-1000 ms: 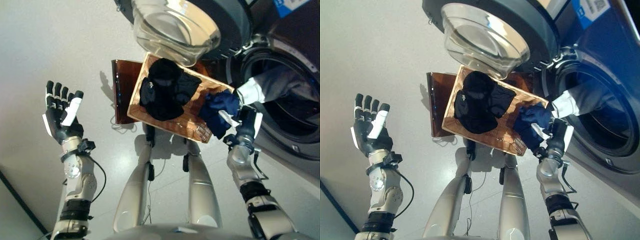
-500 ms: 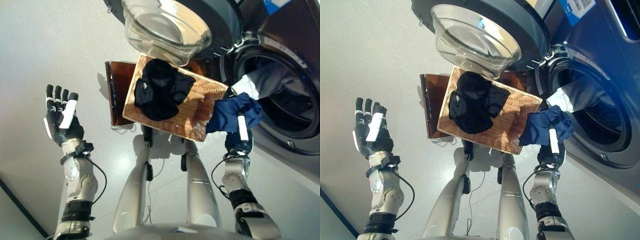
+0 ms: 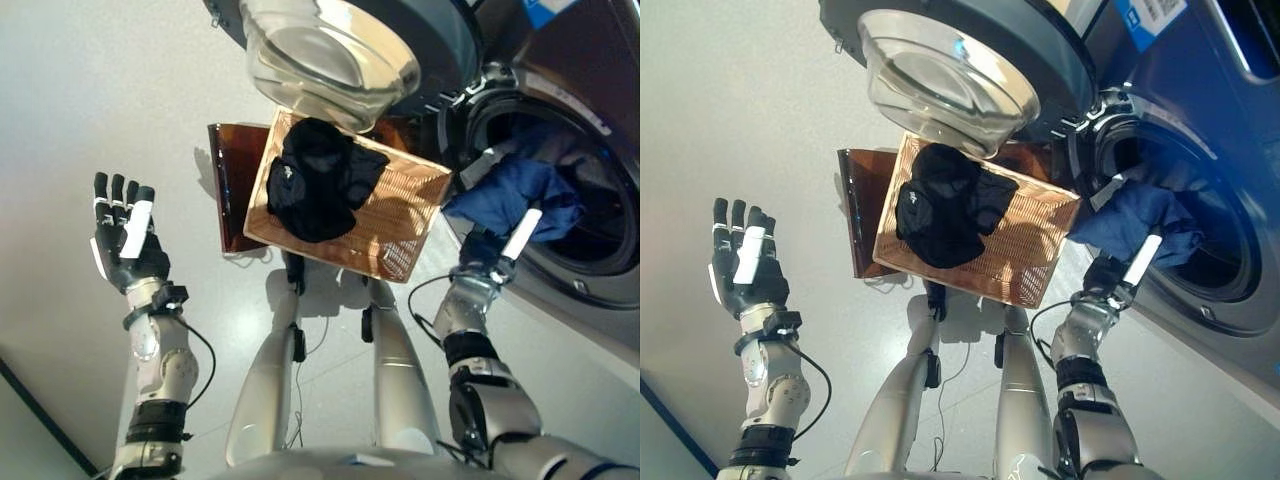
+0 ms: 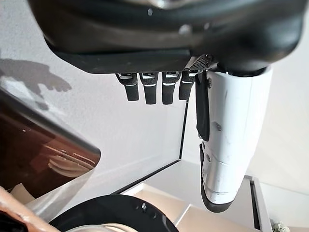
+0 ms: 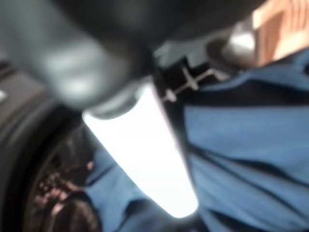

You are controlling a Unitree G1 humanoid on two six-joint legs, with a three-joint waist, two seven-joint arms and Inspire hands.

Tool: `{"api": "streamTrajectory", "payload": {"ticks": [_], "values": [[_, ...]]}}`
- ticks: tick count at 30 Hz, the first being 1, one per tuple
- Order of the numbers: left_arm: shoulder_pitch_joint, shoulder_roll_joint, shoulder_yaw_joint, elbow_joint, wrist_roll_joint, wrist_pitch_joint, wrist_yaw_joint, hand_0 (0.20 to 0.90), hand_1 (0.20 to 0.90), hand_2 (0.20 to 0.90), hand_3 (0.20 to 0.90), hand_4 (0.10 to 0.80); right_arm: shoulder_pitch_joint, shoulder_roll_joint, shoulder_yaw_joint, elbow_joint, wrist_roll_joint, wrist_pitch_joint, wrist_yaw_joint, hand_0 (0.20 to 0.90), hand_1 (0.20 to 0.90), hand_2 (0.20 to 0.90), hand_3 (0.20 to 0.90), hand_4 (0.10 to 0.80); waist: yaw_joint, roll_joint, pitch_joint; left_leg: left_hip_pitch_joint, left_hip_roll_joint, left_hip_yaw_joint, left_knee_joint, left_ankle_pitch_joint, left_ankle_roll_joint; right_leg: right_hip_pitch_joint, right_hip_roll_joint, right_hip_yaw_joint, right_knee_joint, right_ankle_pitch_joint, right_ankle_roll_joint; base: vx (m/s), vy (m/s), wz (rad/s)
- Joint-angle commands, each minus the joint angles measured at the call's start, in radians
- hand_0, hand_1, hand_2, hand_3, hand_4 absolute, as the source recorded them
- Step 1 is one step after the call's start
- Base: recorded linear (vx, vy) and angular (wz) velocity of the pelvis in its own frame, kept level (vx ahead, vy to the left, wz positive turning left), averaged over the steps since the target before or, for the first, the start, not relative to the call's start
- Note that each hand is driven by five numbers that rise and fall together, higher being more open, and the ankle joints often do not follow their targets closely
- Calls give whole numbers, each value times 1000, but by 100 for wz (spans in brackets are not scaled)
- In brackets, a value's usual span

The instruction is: Pick up the clothes and place them into the washing machine

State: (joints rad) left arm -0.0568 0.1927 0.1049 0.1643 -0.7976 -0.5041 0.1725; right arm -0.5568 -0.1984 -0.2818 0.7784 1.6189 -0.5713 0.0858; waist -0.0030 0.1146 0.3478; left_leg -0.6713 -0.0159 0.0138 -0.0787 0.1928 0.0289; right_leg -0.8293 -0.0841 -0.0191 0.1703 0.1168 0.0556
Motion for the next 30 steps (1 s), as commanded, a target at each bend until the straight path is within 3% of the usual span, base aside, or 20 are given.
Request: {"api": "streamTrajectory", "payload": {"ticks": [1, 7, 15, 19, 25, 26, 27, 30], "values": [[21, 67, 42, -59, 15, -68, -12, 900, 900, 900, 900, 800, -15, -131, -58, -6, -11, -119, -23, 200, 200, 200, 200, 300, 31, 26, -82, 16, -14, -7, -9, -101, -80, 4, -29, -29, -84, -37, 32, 0, 0, 0], [39, 106, 43, -70, 15, -57, -20, 900, 900, 900, 900, 800, -148, -289, -81, 34, -65, -150, -142, 200, 200, 200, 200, 300, 49, 29, -95, 12, -12, -7, -9, -100, -84, -5, -29, -24, -79, -39, 29, 2, -30, 1], [64, 131, 51, -98, 25, -44, -11, 900, 900, 900, 900, 800, -238, -418, -103, 53, -135, -204, -297, 200, 200, 200, 200, 300, 56, 36, -111, 6, -9, -8, -9, -101, -85, -28, -27, -19, -55, -48, 26, 0, 0, 0], [80, 143, 59, -112, 18, -42, -9, 900, 900, 900, 900, 800, -271, -475, -113, 70, -154, -223, -347, 200, 200, 200, 200, 300, 59, 38, -115, 3, -9, -6, -9, -102, -84, -33, -28, -20, -53, -49, 26, 0, 0, 0], [82, 141, 53, -117, 13, -40, -6, 900, 900, 900, 900, 800, -276, -479, -84, 70, -187, -212, -367, 200, 200, 200, 200, 300, 57, 38, -120, 4, -8, 0, -9, -104, -81, -38, -26, -17, -51, -45, 26, 2, 7, -3], [78, 143, 53, -119, 15, -40, -7, 900, 900, 900, 900, 800, -275, -486, -75, 84, -212, -197, -372, 472, 472, 472, 472, 494, 57, 36, -121, 5, -8, 1, -9, -105, -81, -40, -27, -19, -51, -44, 26, 0, 0, 0], [76, 143, 52, -119, 15, -42, -8, 900, 900, 900, 900, 800, -281, -488, -66, 87, -221, -195, -377, 900, 900, 900, 900, 800, 59, 36, -122, 5, -8, 1, -9, -105, -80, -41, -26, -17, -51, -43, 26, 0, 0, 0], [77, 141, 55, -124, 21, -42, -7, 900, 900, 900, 900, 800, -281, -484, -51, 76, -239, -187, -375, 900, 900, 900, 900, 800, 58, 37, -121, 5, -9, 2, -9, -106, -79, -45, -25, -16, -50, -41, 26, 0, 0, 0]]}}
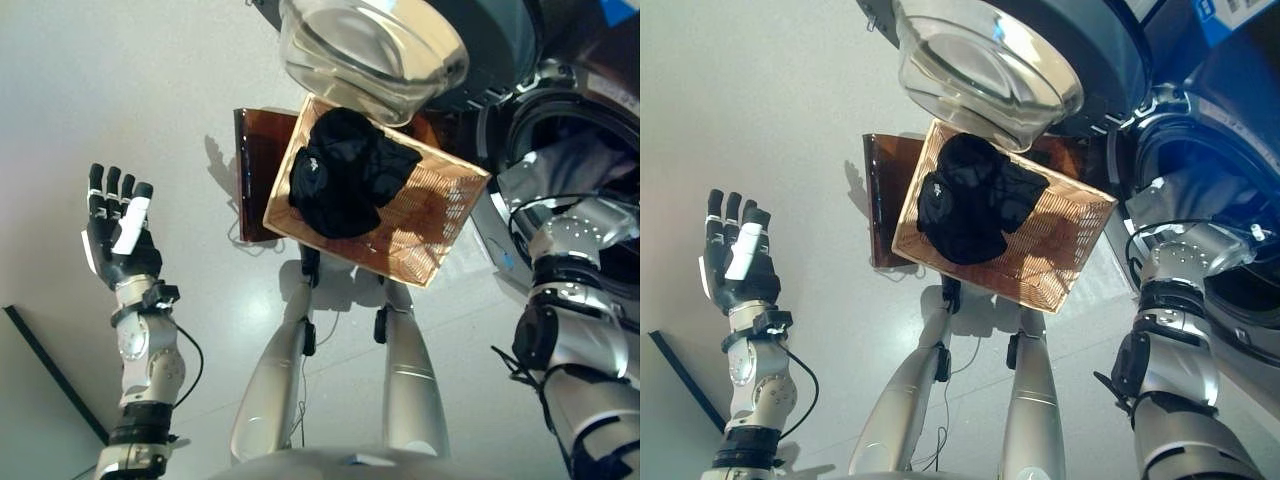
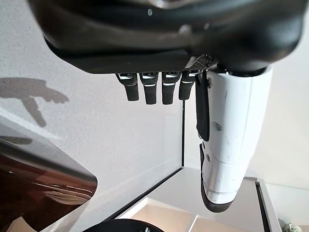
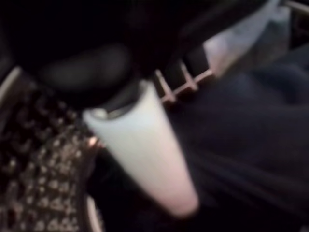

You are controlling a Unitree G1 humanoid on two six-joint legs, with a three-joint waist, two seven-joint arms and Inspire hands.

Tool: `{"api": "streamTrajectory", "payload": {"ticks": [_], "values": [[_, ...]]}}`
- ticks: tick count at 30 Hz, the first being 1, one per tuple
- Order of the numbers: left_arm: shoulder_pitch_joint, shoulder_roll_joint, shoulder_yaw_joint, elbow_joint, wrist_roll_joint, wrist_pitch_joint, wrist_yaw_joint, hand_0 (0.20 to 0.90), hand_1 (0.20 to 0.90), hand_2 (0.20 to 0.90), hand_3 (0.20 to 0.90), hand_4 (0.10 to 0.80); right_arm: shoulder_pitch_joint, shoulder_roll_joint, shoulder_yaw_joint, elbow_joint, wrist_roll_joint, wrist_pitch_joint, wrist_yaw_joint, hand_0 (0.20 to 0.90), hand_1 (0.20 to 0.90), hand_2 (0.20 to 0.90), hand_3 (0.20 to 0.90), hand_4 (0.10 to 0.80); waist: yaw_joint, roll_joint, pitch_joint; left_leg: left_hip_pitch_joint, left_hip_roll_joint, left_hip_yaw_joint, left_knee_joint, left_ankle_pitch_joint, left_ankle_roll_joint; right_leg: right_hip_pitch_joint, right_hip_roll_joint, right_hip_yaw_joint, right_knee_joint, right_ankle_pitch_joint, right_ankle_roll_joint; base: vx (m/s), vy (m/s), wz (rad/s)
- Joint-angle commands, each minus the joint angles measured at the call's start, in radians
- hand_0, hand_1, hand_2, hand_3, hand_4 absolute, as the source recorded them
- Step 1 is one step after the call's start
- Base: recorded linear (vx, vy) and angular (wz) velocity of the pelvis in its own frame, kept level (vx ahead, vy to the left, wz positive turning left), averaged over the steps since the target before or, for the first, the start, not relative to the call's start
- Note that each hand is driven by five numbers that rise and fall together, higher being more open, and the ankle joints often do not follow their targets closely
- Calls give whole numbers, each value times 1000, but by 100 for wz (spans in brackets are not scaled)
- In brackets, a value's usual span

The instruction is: Pick up the clothes and place them into the washing machine

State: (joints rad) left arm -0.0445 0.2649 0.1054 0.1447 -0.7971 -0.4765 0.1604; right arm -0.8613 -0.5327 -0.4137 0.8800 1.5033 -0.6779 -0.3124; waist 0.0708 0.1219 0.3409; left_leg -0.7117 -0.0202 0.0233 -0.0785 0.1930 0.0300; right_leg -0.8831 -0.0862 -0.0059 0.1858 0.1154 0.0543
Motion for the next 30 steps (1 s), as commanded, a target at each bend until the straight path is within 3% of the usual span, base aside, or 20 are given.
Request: {"api": "streamTrajectory", "payload": {"ticks": [1, 9, 13, 15, 16, 18, 21, 30], "values": [[68, 68, 60, -106, 22, -71, 4, 900, 900, 900, 900, 800, 33, -147, 90, -32, -143, -67, 26, 900, 900, 900, 900, 800, -16, 29, -115, 45, -5, -7, -9, -106, -80, 11, -24, -30, -67, -39, 27, 0, 0, 0], [79, 67, 74, -105, 17, -87, 3, 900, 900, 900, 900, 800, 67, -154, 143, -54, -302, -14, -22, 900, 900, 900, 900, 800, -18, 25, -107, 45, -3, -3, -9, -105, -78, 8, -24, -31, -63, -36, 28, 0, 0, 0], [88, 71, 73, -109, 11, -96, -14, 900, 900, 900, 900, 800, 81, -183, 188, 3, -413, 57, -41, 900, 900, 900, 900, 800, -17, 21, -102, 46, -2, -3, -9, -104, -78, 8, -25, -32, -59, -36, 27, 0, 0, 0], [92, 77, 73, -107, 13, -101, -22, 900, 900, 900, 900, 800, 92, -216, 248, 47, -560, 130, -63, 900, 900, 900, 900, 800, -17, 17, -99, 46, -2, -2, -9, -101, -78, 8, -26, -32, -60, -34, 28, 0, 0, 0], [99, 82, 73, -106, 18, -103, -30, 900, 900, 900, 900, 800, 110, -249, 326, 53, -752, 201, -91, 900, 900, 900, 900, 800, -16, 14, -93, 49, -1, -1, -9, -103, -79, 8, -25, -32, -54, -37, 29, 0, 0, 0], [106, 82, 73, -107, 21, -102, -38, 900, 900, 900, 900, 800, 115, -261, 360, 45, -832, 217, -113, 900, 900, 900, 900, 800, -17, 14, -91, 45, -1, 0, -9, -98, -79, 5, -26, -31, -55, -30, 29, 0, 0, 0], [102, 73, 92, -87, 44, -103, -50, 900, 900, 900, 900, 800, 217, -247, 424, -99, -1234, 308, -213, 900, 900, 900, 900, 800, -22, 17, -83, 47, -2, 0, -9, -96, -77, 7, -25, -33, -53, -32, 33, 0, 0, 0], [80, 40, 104, -77, 74, -106, -55, 900, 900, 900, 900, 800, 273, -181, 473, -82, -1643, 466, -283, 900, 900, 900, 900, 800, -21, 16, -91, 36, -6, -6, -9, -88, -74, 4, -27, -34, -64, -24, 34, -3, 0, 1]]}}
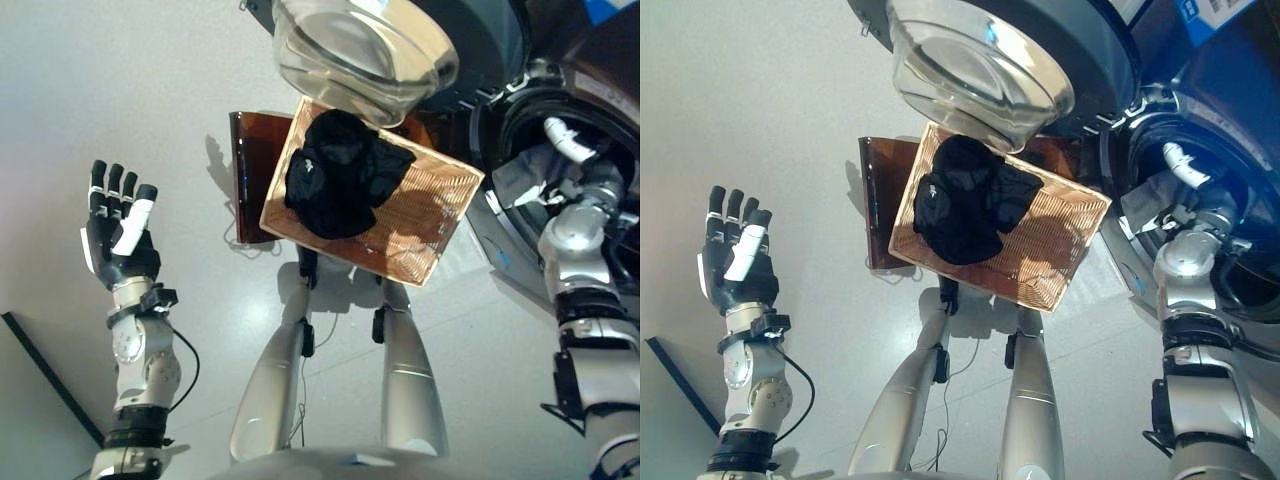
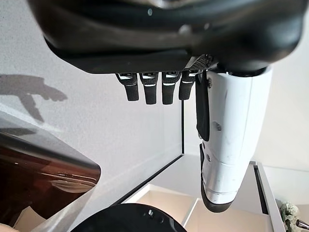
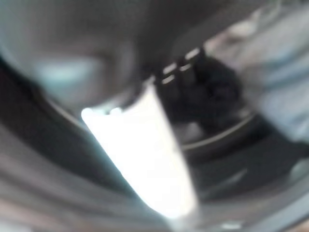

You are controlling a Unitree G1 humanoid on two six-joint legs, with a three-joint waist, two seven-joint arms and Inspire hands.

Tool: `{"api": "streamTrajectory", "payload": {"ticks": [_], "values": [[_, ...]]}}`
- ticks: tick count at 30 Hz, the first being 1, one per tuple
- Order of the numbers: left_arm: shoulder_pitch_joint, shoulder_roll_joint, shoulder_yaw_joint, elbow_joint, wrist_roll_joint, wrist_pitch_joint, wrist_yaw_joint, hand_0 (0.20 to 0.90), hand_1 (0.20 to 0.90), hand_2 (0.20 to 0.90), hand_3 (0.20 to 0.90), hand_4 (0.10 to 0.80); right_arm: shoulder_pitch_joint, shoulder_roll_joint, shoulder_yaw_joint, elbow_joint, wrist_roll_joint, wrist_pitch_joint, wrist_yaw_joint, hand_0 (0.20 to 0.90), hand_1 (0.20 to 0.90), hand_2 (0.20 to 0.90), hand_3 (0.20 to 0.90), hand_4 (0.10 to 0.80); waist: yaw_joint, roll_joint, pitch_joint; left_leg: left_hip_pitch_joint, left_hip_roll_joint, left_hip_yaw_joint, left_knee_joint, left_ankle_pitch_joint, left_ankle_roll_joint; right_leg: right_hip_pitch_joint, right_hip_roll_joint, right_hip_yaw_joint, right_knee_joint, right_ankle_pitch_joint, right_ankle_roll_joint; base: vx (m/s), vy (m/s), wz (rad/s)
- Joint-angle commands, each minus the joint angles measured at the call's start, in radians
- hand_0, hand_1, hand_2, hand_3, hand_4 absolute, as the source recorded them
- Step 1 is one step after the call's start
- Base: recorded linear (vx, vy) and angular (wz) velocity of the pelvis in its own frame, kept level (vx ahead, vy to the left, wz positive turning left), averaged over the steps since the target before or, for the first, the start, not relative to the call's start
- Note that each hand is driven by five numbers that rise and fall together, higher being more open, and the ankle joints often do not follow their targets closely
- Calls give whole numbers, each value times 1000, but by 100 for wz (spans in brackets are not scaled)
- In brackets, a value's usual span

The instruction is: Pick up the clothes and place them into the washing machine

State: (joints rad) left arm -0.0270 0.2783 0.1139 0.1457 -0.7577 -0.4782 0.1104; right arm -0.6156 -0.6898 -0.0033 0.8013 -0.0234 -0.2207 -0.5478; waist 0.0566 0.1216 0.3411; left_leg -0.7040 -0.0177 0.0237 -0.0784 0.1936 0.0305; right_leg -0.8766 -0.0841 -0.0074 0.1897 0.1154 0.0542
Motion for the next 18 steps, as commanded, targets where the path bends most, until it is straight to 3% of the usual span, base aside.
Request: {"api": "streamTrajectory", "payload": {"ticks": [1, 18], "values": [[62, 22, 99, -77, 41, -103, -5, 900, 900, 900, 900, 800, 35, -16, 80, -4, -181, 31, -43, 900, 900, 900, 900, 800, -6, 17, -90, 31, -8, -7, -9, -92, -75, 1, -28, -33, -67, -28, 35, 0, 0, 0], [53, 3, 118, -82, 51, -99, 0, 900, 900, 900, 900, 800, 14, 40, 148, 125, -349, 131, -47, 900, 900, 900, 900, 800, 3, 22, -85, 25, -10, -9, -9, -88, -75, -1, -30, -33, -78, -22, 34, 0, 0, 0]]}}
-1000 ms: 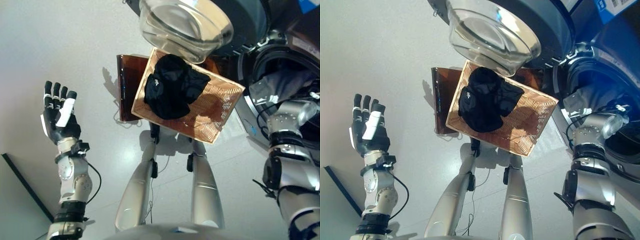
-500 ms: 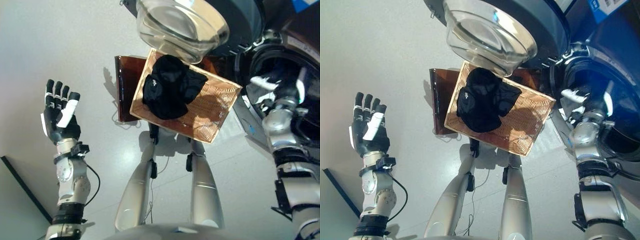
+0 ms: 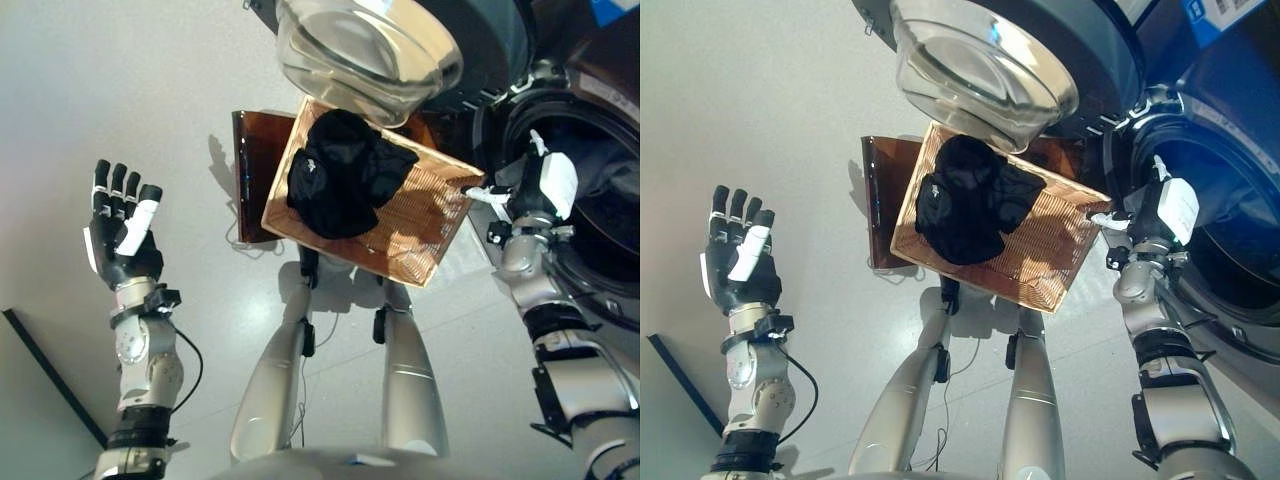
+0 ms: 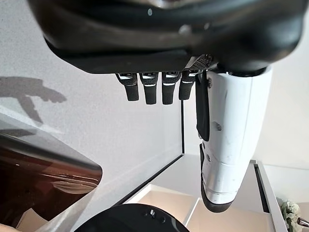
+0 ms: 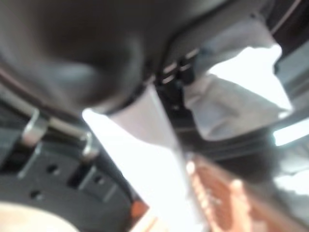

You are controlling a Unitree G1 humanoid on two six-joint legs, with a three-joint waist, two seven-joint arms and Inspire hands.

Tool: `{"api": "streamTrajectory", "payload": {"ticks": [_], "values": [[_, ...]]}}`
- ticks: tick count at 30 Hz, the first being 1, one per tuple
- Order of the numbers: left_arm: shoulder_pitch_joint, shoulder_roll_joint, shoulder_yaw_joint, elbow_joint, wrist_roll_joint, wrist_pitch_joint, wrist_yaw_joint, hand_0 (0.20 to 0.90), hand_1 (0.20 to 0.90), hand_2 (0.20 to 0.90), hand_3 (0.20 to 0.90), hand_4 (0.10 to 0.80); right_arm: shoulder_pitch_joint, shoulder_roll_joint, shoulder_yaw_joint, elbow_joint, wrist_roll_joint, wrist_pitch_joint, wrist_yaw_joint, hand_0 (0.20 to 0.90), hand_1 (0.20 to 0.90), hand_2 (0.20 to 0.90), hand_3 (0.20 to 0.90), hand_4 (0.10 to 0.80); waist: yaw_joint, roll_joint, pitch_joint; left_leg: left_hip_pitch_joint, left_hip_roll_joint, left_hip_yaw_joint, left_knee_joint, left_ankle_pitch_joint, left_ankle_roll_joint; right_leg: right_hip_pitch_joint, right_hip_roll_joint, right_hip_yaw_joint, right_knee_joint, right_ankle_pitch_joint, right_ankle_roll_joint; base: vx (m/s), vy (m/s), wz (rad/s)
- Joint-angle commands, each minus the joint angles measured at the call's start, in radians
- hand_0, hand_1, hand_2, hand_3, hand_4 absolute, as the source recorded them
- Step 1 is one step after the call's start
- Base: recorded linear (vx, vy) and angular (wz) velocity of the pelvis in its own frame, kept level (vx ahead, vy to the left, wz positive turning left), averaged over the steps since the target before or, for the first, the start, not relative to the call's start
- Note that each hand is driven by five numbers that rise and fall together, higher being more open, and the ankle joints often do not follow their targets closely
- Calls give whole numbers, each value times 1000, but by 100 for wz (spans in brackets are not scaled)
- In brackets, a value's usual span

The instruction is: Pick up the clothes and place them into the washing machine

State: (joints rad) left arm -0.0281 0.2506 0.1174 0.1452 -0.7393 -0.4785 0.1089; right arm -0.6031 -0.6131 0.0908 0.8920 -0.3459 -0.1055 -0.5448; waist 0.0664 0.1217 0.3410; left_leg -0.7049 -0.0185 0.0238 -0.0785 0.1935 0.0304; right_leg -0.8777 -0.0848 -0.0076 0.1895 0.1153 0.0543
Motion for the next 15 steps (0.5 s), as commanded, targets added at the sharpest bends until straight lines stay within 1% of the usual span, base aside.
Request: {"api": "streamTrajectory", "payload": {"ticks": [1, 6, 8, 15], "values": [[55, 31, 114, -88, 34, -98, 4, 900, 900, 900, 900, 800, -2, -37, 54, 45, -31, 24, -54, 900, 900, 900, 900, 800, -6, 23, -84, 24, -9, -9, -9, -87, -76, -1, -30, -33, -78, -21, 34, 0, 0, 0], [54, 31, 123, -83, 33, -95, 10, 900, 900, 900, 900, 800, -15, -42, 43, 90, -38, 56, -75, 900, 900, 900, 900, 800, -6, 24, -79, 26, -9, -10, -9, -87, -76, 1, -29, -35, -77, -22, 34, 0, 0, 0], [58, 30, 124, -82, 31, -92, 12, 900, 900, 900, 900, 800, -20, -38, 20, 118, -27, 74, -100, 900, 900, 900, 900, 800, -7, 26, -79, 28, -9, -10, -9, -88, -76, 1, -29, -34, -74, -22, 33, 0, 0, 0], [54, 33, 118, -76, 29, -92, 19, 900, 900, 900, 900, 800, -18, -23, 5, 167, 10, 73, -119, 900, 900, 900, 900, 800, -9, 22, -81, 32, -9, -5, -9, -90, -76, 3, -29, -34, -73, -22, 32, -1, 2, -1]]}}
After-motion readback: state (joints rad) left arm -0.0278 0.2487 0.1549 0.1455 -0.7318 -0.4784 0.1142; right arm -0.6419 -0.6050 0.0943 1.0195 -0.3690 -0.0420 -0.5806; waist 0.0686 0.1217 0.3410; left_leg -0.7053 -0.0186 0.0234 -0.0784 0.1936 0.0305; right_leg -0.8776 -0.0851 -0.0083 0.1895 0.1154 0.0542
